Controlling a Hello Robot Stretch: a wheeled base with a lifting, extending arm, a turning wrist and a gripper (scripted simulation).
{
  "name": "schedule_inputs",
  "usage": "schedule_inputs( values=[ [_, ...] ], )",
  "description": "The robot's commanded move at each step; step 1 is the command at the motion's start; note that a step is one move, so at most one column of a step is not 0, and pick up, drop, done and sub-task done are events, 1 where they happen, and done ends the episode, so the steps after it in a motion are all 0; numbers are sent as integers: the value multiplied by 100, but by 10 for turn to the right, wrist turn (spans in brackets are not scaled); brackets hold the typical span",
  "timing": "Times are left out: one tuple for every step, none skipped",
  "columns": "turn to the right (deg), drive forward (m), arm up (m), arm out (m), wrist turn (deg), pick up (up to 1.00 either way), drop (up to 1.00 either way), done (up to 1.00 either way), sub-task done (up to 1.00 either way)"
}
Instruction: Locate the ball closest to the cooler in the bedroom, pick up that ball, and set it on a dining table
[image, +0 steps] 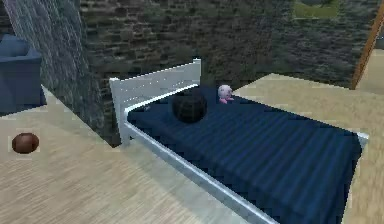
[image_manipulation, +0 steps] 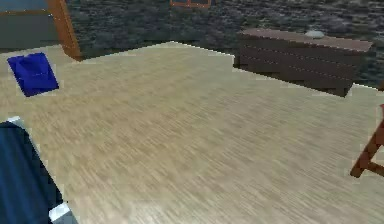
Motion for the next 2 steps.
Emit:
schedule_inputs(
  values=[
    [-450, 0, 0, 0, 0, 0, 0, 0, 0],
    [0, 100, 0, 0, 0, 0, 0, 0, 0]
  ],
)
